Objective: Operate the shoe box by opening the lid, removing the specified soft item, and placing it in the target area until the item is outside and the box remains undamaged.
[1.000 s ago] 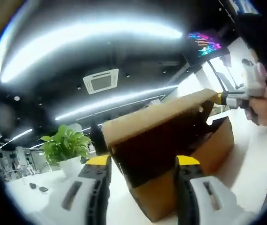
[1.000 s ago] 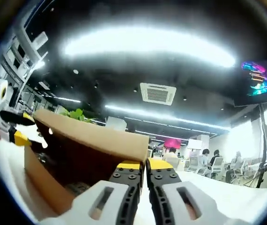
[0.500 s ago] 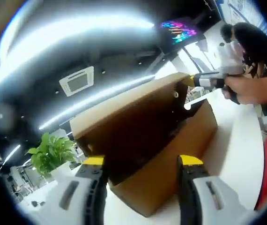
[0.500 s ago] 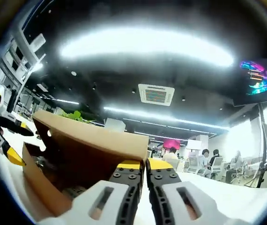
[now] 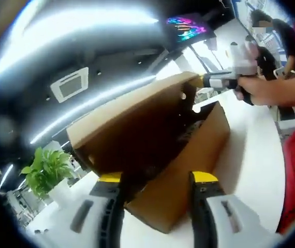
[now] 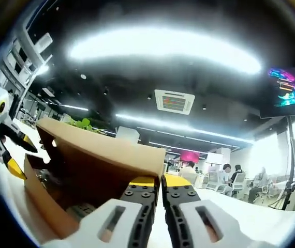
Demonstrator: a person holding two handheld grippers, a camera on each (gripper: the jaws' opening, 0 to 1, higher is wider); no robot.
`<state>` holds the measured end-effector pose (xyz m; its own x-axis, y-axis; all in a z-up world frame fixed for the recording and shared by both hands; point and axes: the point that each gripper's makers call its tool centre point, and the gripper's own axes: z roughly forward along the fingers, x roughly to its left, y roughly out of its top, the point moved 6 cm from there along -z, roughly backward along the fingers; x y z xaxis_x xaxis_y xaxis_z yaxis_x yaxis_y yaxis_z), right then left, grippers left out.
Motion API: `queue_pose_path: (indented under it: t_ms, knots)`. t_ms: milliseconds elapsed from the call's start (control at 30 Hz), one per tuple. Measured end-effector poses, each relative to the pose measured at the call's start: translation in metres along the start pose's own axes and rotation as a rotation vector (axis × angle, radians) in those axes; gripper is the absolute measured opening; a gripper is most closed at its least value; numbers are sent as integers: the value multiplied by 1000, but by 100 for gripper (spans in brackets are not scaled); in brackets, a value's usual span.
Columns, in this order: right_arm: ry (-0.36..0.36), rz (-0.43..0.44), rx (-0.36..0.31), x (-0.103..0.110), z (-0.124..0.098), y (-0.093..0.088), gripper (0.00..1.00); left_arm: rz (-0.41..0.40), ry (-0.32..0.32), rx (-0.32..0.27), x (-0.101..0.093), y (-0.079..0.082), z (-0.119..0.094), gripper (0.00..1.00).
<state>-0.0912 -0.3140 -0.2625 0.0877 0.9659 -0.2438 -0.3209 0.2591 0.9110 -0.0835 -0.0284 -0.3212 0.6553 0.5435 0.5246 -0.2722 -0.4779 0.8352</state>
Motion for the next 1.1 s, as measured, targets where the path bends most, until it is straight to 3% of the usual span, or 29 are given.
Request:
queue_pose_path:
  t_ms: [167, 267, 300, 367, 433, 500, 600, 700, 733, 900, 1000, 1067, 1100]
  knots:
    - [-3, -4, 7, 1, -1, -1, 1, 27, 16, 8, 2, -3, 1, 39]
    - [-1, 0, 11, 1, -1, -2, 1, 123, 0, 38, 7, -4, 1, 34]
    - [0, 3, 12, 1, -1, -2, 1, 140, -51, 29, 4, -2, 2, 33]
    - [1, 2, 14, 1, 0, -1, 1, 203, -76, 41, 5, -2, 3, 31]
    - [3, 2, 17, 1, 1, 1, 1, 321, -121, 56, 5, -4, 6, 31]
    - [4, -9, 18, 1, 3, 2, 1, 308, -156, 64, 4, -3, 7, 29]
    - [4, -18, 19, 1, 4, 3, 1, 373, -234, 112, 7, -1, 8, 26]
    - [5, -18, 18, 0, 5, 3, 1, 542, -277, 117, 3, 2, 9, 23]
    - [6, -21, 17, 0, 6, 3, 2, 565, -286, 115, 2, 3, 9, 22]
    - [11, -20, 18, -1, 8, 5, 2, 563, -338, 145, 5, 5, 10, 19]
    - [14, -22, 17, -2, 11, 6, 2, 460, -423, 155, 9, 6, 12, 15]
    - [17, -23, 20, -3, 13, 7, 2, 349, -478, 182, 15, 10, 13, 12]
    - [20, -20, 21, -4, 14, 7, 2, 339, -500, 196, 16, 11, 14, 12]
